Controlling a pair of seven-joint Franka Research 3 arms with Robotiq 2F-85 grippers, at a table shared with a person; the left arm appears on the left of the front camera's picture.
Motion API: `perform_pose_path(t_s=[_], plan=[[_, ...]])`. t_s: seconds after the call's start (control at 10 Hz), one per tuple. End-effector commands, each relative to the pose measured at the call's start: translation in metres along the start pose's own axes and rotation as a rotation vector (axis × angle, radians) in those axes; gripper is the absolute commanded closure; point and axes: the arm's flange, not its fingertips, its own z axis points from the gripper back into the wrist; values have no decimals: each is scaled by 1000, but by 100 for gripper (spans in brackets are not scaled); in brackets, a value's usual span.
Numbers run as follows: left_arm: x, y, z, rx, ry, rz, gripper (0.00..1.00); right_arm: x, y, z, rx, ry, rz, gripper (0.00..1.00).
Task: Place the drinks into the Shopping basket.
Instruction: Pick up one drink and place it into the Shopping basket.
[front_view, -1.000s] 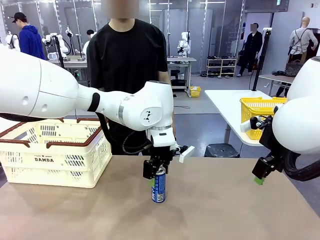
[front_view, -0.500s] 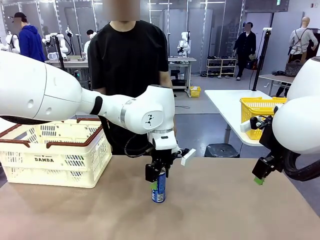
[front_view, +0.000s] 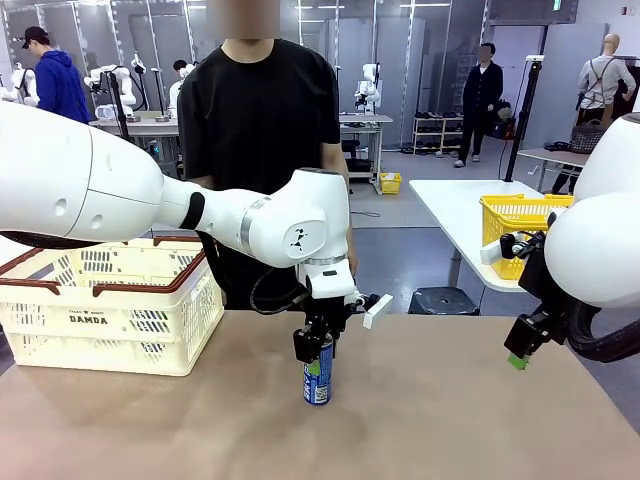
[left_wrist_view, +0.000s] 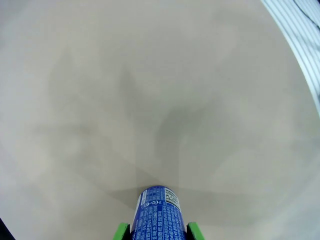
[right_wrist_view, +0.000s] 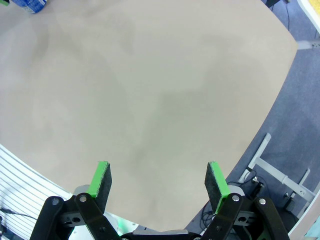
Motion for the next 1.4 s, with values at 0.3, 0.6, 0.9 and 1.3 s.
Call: perform_pose_path(t_s=[0.3, 0.6, 0.9, 1.3], plan=[[-1, -6, 1, -5, 6, 17, 100, 0, 0, 0, 2, 2, 1, 6], [-3, -17, 39, 1, 2, 62, 87, 0, 0, 0, 2, 2, 1, 6], [-17, -31, 102, 34, -29, 64, 87, 0, 0, 0, 2, 2, 1, 6], [-64, -68, 194, 133, 16, 157, 87, 0, 0, 0, 2, 2, 1, 6]])
